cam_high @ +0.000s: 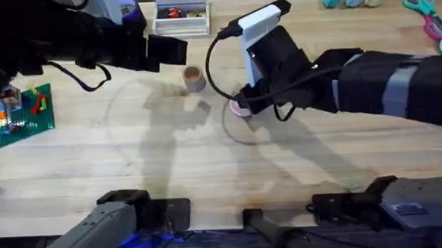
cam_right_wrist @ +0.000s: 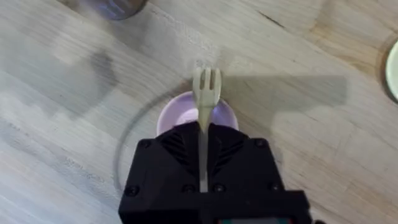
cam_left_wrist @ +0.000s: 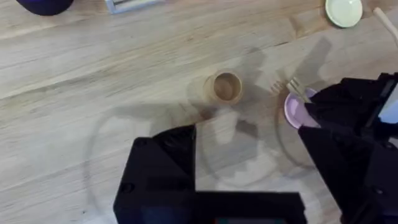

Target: Pick up a utensil and set it on the pink plate, then put the other utensil in the container.

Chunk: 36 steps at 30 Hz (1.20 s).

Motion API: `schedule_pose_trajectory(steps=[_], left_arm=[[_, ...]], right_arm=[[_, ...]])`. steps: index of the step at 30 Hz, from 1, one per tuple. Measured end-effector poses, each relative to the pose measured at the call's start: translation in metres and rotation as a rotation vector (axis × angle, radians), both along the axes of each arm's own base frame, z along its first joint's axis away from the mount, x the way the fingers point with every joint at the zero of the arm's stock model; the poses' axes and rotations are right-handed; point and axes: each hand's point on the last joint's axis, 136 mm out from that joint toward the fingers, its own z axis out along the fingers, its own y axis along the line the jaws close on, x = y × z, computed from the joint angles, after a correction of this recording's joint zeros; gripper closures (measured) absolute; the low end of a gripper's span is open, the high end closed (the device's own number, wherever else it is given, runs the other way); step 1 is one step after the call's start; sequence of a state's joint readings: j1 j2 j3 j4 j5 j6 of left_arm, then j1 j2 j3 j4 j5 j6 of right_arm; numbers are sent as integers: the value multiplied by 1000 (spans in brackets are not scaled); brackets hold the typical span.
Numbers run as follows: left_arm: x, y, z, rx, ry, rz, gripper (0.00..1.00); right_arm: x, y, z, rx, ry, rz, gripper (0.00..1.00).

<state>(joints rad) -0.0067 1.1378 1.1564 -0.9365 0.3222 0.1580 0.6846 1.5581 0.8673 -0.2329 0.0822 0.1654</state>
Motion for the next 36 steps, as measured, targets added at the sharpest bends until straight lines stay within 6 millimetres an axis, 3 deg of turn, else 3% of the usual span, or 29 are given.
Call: schedule_pose_trajectory(steps=[9,26,28,30,32,33,36], left_arm=[[0,0,0,0,0,0,8],[0,0,0,0,0,0,7],[0,0,0,0,0,0,8],[0,0,0,0,0,0,7],[0,0,0,0,0,0,7],[0,0,0,0,0,0,8],[0,0,0,0,0,0,7]], right_arm=[[2,1,2,7,-9,0,823],[13,4,10,38,-53,-9,778],[17,-1,16,48,-65,-25,641],[22,-6,24,60,-84,-43,410],[28,-12,32,72,-103,-62,118],[31,-15,36,76,-113,-70,34],[38,-25,47,90,-137,-102,5]])
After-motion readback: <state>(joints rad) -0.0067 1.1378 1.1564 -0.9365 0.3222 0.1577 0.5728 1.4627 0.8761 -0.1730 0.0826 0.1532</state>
